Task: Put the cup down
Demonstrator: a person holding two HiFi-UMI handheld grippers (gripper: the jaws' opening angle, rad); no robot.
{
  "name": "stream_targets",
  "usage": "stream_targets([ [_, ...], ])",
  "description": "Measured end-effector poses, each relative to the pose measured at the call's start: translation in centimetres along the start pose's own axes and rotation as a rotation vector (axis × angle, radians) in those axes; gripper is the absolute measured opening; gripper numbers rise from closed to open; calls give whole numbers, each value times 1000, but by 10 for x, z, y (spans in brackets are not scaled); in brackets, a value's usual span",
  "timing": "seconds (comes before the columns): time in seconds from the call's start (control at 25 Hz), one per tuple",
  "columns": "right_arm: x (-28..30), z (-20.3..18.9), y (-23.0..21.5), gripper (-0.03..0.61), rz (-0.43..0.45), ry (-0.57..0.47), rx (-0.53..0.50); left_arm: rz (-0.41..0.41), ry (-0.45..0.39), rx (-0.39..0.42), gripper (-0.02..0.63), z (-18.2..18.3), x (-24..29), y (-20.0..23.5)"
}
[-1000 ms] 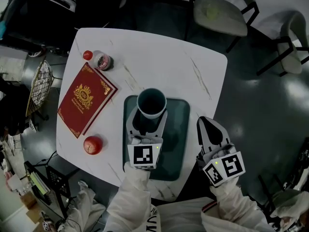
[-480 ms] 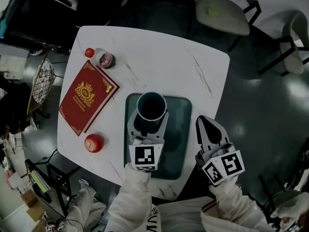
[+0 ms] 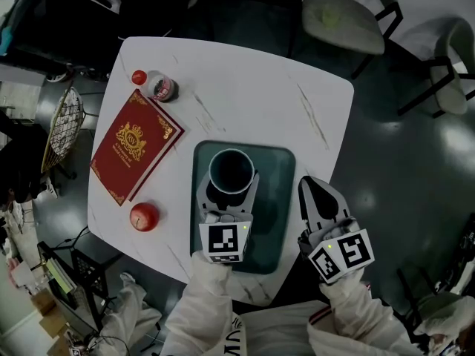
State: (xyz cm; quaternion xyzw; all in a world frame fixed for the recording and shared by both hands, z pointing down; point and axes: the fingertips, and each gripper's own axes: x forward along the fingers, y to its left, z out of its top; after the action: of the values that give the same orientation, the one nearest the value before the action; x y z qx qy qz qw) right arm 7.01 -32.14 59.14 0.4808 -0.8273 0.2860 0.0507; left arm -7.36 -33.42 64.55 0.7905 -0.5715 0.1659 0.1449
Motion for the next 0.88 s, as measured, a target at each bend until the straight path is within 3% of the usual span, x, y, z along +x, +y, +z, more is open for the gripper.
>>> stream_targets([
  [0.88, -7, 11, 7, 5, 6, -22, -19, 1, 142, -19, 347, -19, -12, 0],
])
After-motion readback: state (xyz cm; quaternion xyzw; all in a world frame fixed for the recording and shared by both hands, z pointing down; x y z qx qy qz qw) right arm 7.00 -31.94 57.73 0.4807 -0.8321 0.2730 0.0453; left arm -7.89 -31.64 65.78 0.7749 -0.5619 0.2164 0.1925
